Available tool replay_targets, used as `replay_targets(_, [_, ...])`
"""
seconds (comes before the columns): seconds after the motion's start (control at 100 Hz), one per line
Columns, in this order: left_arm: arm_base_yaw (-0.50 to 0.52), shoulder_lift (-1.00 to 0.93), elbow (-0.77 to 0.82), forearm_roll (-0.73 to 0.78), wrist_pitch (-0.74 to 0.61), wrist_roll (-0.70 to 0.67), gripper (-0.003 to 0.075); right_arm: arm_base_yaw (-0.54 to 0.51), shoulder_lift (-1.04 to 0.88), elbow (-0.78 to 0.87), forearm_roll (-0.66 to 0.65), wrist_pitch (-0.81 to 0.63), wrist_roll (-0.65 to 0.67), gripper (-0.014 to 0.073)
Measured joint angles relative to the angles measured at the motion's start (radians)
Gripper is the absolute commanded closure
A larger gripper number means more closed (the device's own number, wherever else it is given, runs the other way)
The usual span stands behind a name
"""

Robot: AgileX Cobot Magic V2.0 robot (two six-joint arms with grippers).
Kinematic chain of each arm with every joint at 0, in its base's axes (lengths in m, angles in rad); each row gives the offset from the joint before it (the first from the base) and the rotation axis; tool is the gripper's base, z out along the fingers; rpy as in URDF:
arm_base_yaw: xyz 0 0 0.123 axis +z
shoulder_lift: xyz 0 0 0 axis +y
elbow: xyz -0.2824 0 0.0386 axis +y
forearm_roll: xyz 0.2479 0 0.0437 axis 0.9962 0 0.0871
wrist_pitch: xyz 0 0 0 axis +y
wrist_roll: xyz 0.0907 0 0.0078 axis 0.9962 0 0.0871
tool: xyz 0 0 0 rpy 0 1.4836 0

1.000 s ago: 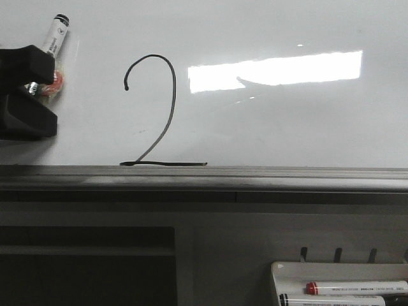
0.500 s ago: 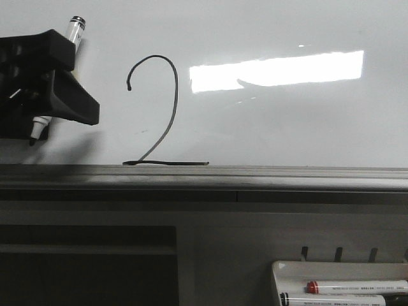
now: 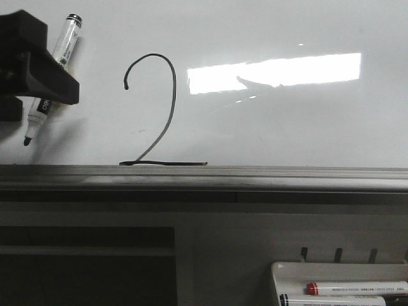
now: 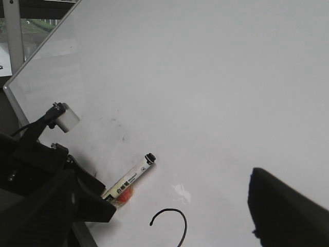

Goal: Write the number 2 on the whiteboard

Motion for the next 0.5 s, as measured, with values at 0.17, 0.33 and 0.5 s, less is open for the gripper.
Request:
replay_targets(0.17, [0.000,-0.082,0.000,0.017,0.053,0.000,0.0363,0.000,-0.005,0.000,0.000,0.002,0.000,0.0053])
replay_targets(0.33, [0.000,-0.201,0.005,0.064,0.071,0.000,0.0738,0.000,-0.037,0.002,0.000,0.027,0.000,0.0483])
replay_targets(0.5, [0.000,-0.385,0.005,0.132,0.072,0.000,0.0741,0.000,-0.122,0.054,0.000,0.033,0.000,0.0645])
